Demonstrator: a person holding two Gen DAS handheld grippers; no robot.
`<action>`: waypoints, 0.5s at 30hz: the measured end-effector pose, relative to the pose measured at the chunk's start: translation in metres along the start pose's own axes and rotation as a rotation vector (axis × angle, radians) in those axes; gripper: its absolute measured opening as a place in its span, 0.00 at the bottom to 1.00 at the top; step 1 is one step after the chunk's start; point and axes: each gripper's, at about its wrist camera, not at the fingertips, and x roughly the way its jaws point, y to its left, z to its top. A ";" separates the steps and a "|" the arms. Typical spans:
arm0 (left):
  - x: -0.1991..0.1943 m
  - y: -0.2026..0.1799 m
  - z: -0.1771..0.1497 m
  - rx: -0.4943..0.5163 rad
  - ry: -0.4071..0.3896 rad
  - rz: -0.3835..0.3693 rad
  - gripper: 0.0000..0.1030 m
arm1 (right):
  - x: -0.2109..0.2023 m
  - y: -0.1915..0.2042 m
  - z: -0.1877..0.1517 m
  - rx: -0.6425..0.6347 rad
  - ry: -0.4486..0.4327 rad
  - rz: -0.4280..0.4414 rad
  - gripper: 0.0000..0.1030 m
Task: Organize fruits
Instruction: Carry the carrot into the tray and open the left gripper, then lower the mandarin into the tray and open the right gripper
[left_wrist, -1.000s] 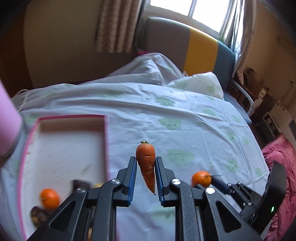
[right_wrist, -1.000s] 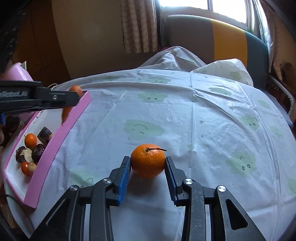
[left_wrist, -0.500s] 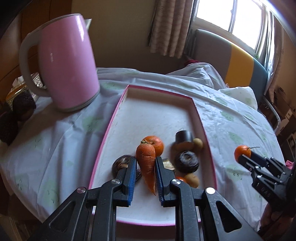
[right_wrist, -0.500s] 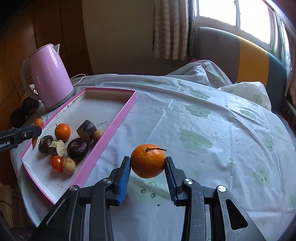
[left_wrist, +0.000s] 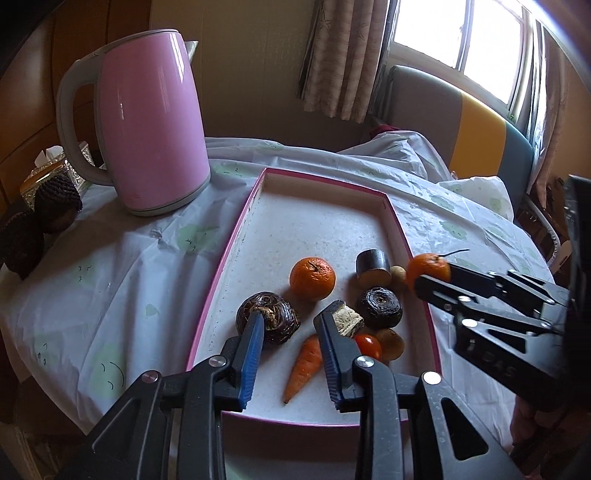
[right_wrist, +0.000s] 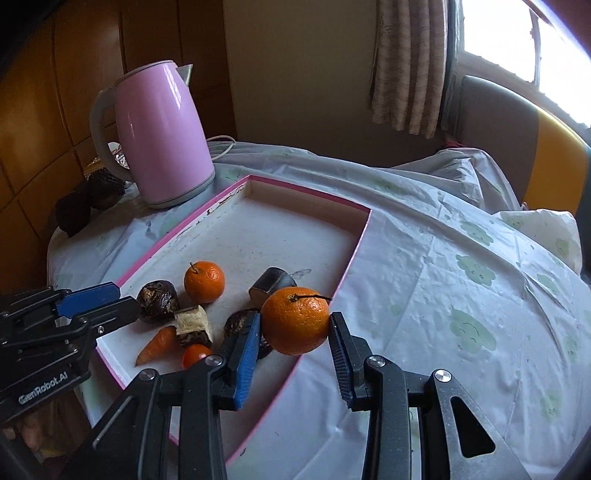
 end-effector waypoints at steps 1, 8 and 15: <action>-0.001 0.001 0.000 -0.002 -0.001 -0.001 0.31 | 0.004 0.004 0.002 -0.010 0.008 0.004 0.36; -0.008 0.008 -0.002 -0.027 -0.012 0.007 0.33 | 0.021 0.022 0.001 -0.061 0.043 0.007 0.36; -0.014 0.011 -0.002 -0.043 -0.027 0.014 0.37 | 0.025 0.024 0.005 -0.047 0.042 0.006 0.36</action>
